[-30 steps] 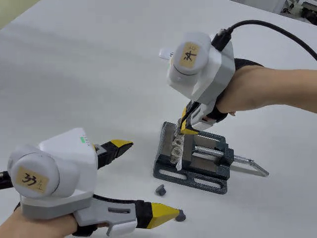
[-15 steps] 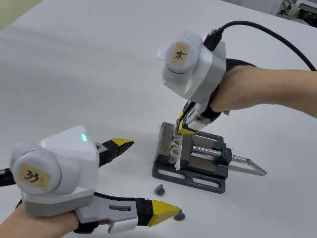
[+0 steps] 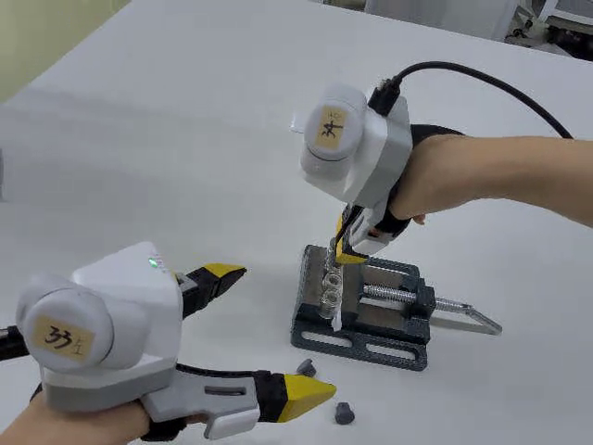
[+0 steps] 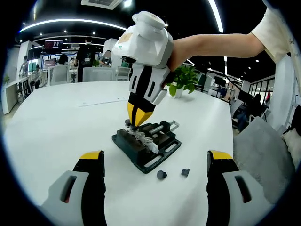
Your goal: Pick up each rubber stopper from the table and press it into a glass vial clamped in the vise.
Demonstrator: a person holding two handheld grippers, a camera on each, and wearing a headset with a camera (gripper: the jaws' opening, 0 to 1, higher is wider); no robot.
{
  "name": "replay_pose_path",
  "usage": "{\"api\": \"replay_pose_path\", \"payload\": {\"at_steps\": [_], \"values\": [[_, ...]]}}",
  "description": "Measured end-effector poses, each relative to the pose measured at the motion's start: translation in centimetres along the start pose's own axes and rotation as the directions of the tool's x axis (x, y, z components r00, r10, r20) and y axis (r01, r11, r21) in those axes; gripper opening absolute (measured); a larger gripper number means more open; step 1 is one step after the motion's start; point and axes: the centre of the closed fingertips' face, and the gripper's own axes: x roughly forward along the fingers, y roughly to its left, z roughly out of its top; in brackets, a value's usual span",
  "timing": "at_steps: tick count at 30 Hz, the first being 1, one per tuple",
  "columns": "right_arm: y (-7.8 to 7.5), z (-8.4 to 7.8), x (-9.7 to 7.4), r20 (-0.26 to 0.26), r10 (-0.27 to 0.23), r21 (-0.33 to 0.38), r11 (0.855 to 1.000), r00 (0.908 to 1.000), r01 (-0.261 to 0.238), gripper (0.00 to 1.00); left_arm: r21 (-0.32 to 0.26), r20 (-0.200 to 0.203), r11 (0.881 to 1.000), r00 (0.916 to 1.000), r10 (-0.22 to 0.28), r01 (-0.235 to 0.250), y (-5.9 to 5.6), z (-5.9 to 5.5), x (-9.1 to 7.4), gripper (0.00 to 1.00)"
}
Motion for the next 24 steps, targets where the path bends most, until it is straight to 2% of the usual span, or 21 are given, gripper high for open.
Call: {"api": "replay_pose_path", "payload": {"at_steps": [4,6,10,12,24], "values": [[-0.29,0.06,-0.05,0.033,0.015,0.053,0.998,0.9993,-0.016,0.0,0.0,-0.003,1.0,1.0,0.005,-0.005,-0.04,0.01,-0.14,0.89],[-0.43,-0.08,-0.03,0.052,0.022,0.041,0.999,0.9984,-0.024,0.0,0.004,-0.004,1.0,1.0,0.007,-0.007,-0.06,-0.03,-0.24,0.89],[-0.33,-0.17,-0.19,0.103,0.03,0.086,0.996,0.9943,-0.039,0.0,0.002,-0.003,1.0,0.9999,0.012,-0.012,0.05,0.03,-0.43,0.89],[-0.34,-0.18,-0.17,0.114,0.032,0.085,0.995,0.993,-0.042,0.0,0.005,-0.006,1.0,0.9999,0.014,-0.014,0.11,0.0,-0.48,0.89],[-0.37,-0.06,-0.1,0.127,0.035,0.055,0.998,0.9913,-0.042,0.0,0.013,-0.018,1.0,0.9998,0.01,-0.01,0.23,0.07,-0.61,0.89]]}}
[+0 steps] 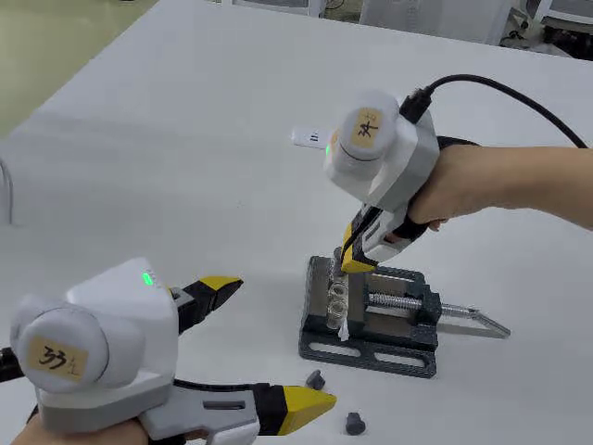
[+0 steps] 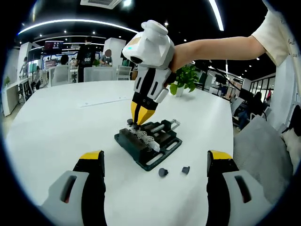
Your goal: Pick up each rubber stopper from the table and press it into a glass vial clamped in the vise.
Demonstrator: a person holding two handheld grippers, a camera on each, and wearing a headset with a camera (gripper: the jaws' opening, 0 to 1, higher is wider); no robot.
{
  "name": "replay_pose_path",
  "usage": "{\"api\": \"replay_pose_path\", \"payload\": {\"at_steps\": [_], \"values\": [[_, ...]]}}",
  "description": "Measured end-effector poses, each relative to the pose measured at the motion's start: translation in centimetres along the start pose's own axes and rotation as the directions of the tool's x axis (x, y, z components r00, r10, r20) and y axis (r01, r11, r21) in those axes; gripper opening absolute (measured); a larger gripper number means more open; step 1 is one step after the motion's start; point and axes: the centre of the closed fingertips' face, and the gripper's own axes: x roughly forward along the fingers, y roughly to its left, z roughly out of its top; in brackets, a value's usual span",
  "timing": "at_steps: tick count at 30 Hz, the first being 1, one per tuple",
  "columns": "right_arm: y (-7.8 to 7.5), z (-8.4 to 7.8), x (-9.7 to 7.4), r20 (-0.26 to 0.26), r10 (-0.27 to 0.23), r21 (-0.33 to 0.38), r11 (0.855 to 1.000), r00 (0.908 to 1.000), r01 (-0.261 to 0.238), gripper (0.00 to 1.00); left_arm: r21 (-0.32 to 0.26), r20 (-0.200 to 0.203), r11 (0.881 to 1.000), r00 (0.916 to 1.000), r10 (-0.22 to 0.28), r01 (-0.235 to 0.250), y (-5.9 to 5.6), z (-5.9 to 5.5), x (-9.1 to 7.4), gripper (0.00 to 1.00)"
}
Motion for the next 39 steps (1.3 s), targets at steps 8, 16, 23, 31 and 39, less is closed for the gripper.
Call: {"api": "replay_pose_path", "payload": {"at_steps": [8,16,23,31,39], "values": [[0.0,-0.2,-0.4,0.057,-0.02,0.023,1.0,0.9982,0.019,0.12,0.002,-0.007,1.0,1.0,0.001,-0.001,0.1,-0.2,-0.2,0.89],[2.0,-0.5,-0.9,0.127,-0.019,0.032,0.999,0.9917,0.015,0.32,0.005,-0.011,1.0,0.9999,-0.006,0.006,-0.2,-0.3,-0.2,0.89],[4.3,-0.6,-1.4,0.205,-0.002,0.045,0.999,0.9787,-0.007,0.44,0.015,-0.014,1.0,0.9998,-0.011,0.011,-0.4,-0.2,-0.3,0.89],[7.8,-1.3,-1.5,0.242,0.021,0.048,0.998,0.97,-0.033,0.44,0.029,-0.015,0.999,0.9998,-0.014,0.014,-0.9,0.0,-0.7,0.89],[11.2,-1.9,-0.5,0.251,0.084,0.009,0.996,0.9645,-0.089,0.39,0.041,-0.02,0.999,0.9997,-0.01,0.011,-1.3,-0.2,-1.5,0.89]]}}
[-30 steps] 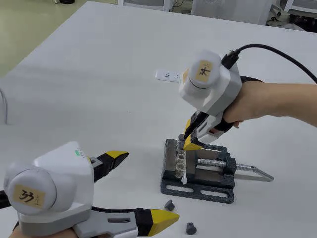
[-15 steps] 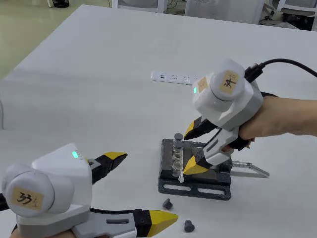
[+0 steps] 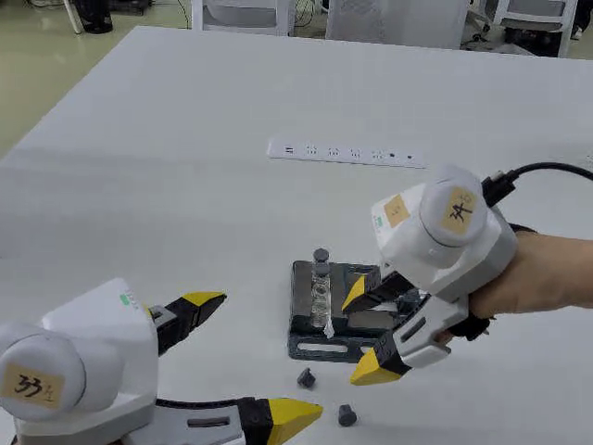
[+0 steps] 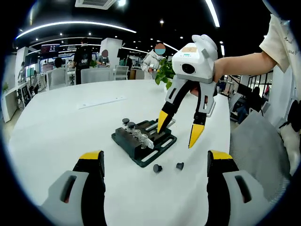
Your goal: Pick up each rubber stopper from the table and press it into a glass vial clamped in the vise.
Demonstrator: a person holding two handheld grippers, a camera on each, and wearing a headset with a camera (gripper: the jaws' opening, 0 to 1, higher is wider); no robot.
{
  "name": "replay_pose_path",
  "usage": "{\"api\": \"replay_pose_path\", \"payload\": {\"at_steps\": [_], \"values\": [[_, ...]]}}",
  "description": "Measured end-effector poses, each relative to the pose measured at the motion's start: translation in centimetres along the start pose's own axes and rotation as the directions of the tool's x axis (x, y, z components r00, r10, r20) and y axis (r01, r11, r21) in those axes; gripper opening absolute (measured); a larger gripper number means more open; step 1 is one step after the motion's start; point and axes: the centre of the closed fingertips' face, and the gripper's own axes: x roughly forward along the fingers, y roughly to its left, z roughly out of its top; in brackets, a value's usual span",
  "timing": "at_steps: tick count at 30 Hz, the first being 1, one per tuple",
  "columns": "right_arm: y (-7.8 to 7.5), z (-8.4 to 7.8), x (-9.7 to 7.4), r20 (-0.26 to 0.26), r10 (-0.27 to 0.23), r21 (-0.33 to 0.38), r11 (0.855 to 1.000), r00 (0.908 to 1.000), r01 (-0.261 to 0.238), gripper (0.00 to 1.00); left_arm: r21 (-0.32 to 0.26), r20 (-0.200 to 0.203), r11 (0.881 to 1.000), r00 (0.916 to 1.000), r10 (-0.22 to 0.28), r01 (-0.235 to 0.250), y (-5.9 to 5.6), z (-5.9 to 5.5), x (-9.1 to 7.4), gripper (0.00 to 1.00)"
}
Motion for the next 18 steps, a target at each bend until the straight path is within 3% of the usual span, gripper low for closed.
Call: {"api": "replay_pose_path", "payload": {"at_steps": [6,10,18], "values": [[2.0,-2.2,2.3,-0.045,0.068,0.056,0.996,0.9967,-0.066,0.26,0.005,0.0,1.0,1.0,0.007,-0.007,-0.3,0.0,-0.5,0.89],[1.8,-3.3,3.6,-0.057,0.059,0.056,0.997,0.9967,-0.055,0.24,0.006,-0.002,1.0,0.9999,0.013,-0.013,-0.4,0.0,-0.7,0.89],[2.0,-3.6,4.1,-0.05,0.072,0.054,0.996,0.9962,-0.069,0.16,-0.001,-0.009,1.0,0.9997,0.021,-0.021,-0.8,-0.3,-0.9,0.89]]}}
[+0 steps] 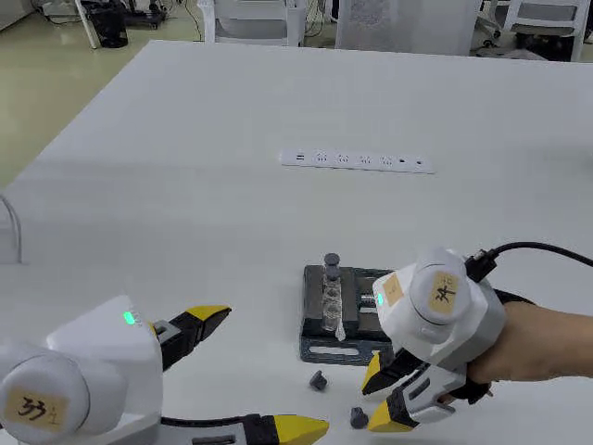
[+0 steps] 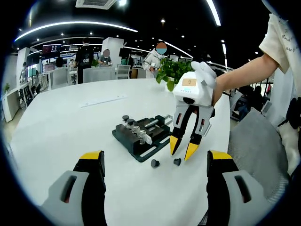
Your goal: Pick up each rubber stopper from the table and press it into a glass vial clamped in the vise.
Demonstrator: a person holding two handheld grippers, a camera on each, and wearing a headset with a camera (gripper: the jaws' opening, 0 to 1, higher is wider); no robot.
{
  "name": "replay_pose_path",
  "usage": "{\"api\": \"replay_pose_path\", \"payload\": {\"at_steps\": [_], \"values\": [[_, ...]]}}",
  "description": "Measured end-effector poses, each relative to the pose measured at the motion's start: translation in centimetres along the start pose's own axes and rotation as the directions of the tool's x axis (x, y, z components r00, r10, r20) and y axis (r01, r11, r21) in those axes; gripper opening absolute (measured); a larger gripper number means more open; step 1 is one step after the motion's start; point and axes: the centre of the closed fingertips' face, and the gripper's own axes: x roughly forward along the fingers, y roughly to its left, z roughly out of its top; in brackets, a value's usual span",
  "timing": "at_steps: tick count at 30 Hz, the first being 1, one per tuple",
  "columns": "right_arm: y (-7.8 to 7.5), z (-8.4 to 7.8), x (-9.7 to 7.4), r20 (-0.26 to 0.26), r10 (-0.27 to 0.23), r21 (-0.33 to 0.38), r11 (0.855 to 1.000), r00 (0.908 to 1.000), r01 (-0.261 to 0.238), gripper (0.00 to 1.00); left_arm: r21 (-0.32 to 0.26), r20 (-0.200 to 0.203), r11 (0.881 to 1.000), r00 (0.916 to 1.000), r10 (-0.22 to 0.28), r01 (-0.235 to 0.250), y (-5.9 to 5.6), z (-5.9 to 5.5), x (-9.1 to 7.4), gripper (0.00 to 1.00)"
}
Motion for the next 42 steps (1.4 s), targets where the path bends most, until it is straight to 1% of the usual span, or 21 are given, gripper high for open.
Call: {"api": "replay_pose_path", "payload": {"at_steps": [5,7,9,14,16,17,20,24,28,30,31,32,33,34,35,36,37,38,39,41,42], "values": [[0.1,0.0,0.3,0.001,0.013,0.008,1.0,0.9999,-0.014,0.1,-0.004,-0.001,1.0,1.0,-0.001,0.001,-0.2,-0.1,0.0,0.89],[-0.1,0.0,0.5,0.001,0.021,0.028,0.999,0.9998,-0.021,0.06,-0.002,-0.005,1.0,1.0,-0.001,0.001,-0.2,-0.1,0.0,0.89],[0.1,0.2,0.4,0.003,0.016,0.022,1.0,0.9999,-0.016,0.08,-0.004,-0.004,1.0,1.0,-0.002,0.002,-0.3,-0.1,0.0,0.88],[0.1,0.2,0.8,-0.008,0.026,0.014,1.0,0.9996,-0.026,0.09,-0.006,-0.006,1.0,1.0,0.001,-0.001,-0.1,-0.2,-0.1,0.88],[0.2,0.2,0.9,-0.008,0.03,0.011,0.999,0.9995,-0.03,0.09,-0.008,-0.006,1.0,1.0,0.002,-0.002,-0.1,-0.3,-0.1,0.88],[0.5,0.3,0.9,-0.006,0.037,0.013,0.999,0.9993,-0.037,0.09,-0.009,-0.008,1.0,1.0,0.002,-0.002,-0.1,-0.4,-0.2,0.88],[0.5,0.3,1.1,-0.011,0.034,0.01,0.999,0.9994,-0.034,0.08,-0.01,-0.01,1.0,0.9999,0.002,-0.002,-0.1,-0.5,-0.2,0.88],[0.5,0.4,1.1,-0.005,0.032,0.015,0.999,0.9995,-0.032,0.06,-0.011,-0.012,1.0,0.9999,0.001,-0.001,-0.2,-0.6,-0.2,0.88],[0.4,0.4,1.1,0.009,0.033,0.058,0.998,0.9994,-0.034,0.06,-0.009,-0.011,1.0,0.9999,-0.002,0.002,-0.1,-0.6,-0.2,0.88],[0.4,0.6,1.1,0.041,0.035,0.115,0.993,0.9985,-0.04,0.06,-0.006,-0.007,1.0,1.0,-0.005,0.005,-0.2,-0.5,-0.1,0.88],[0.6,0.6,1.1,0.055,0.04,0.158,0.986,0.9977,-0.049,0.05,-0.004,-0.005,1.0,1.0,-0.007,0.007,-0.2,-0.5,-0.1,0.88],[0.5,0.7,1.0,0.078,0.046,0.209,0.976,0.9959,-0.061,0.05,0.003,-0.005,1.0,1.0,-0.008,0.008,-0.2,-0.4,0.0,0.87],[0.2,1.0,0.8,0.115,0.039,0.239,0.969,0.9926,-0.066,0.05,0.004,-0.002,1.0,1.0,-0.009,0.009,-0.3,-0.4,0.0,0.87],[0.4,1.3,0.5,0.158,0.04,0.305,0.948,0.9866,-0.088,0.05,0.008,0.001,1.0,0.9999,-0.013,0.013,-0.3,-0.2,0.0,0.87],[0.4,1.7,0.2,0.19,0.034,0.335,0.937,0.9811,-0.098,0.05,0.01,0.002,1.0,0.9999,-0.014,0.014,-0.4,-0.2,0.1,0.87],[0.3,2.0,-0.2,0.223,0.028,0.369,0.923,0.9744,-0.111,0.05,0.012,0.004,1.0,0.9999,-0.015,0.015,-0.4,-0.1,0.1,0.87],[-0.1,2.4,-0.8,0.277,0.025,0.418,0.897,0.9604,-0.144,0.05,0.018,0.01,1.0,0.9998,-0.018,0.018,-0.4,0.0,0.1,0.87],[-0.1,2.7,-1.2,0.301,0.023,0.44,0.884,0.9534,-0.16,0.05,0.021,0.013,1.0,0.9997,-0.021,0.021,-0.4,0.1,0.1,0.86],[-0.1,3.1,-2.0,0.341,0.014,0.469,0.864,0.9399,-0.183,0.05,0.026,0.017,0.999,0.9995,-0.026,0.025,-0.5,0.3,0.2,0.86],[-0.4,3.4,-2.9,0.387,-0.001,0.501,0.84,0.9221,-0.209,0.05,0.031,0.027,0.999,0.9992,-0.031,0.03,-0.6,0.6,0.2,0.85],[-0.4,3.6,-3.6,0.422,-0.01,0.523,0.819,0.9064,-0.235,0.05,0.039,0.03,0.999,0.9989,-0.036,0.035,-0.8,0.9,0.3,0.84]]}}
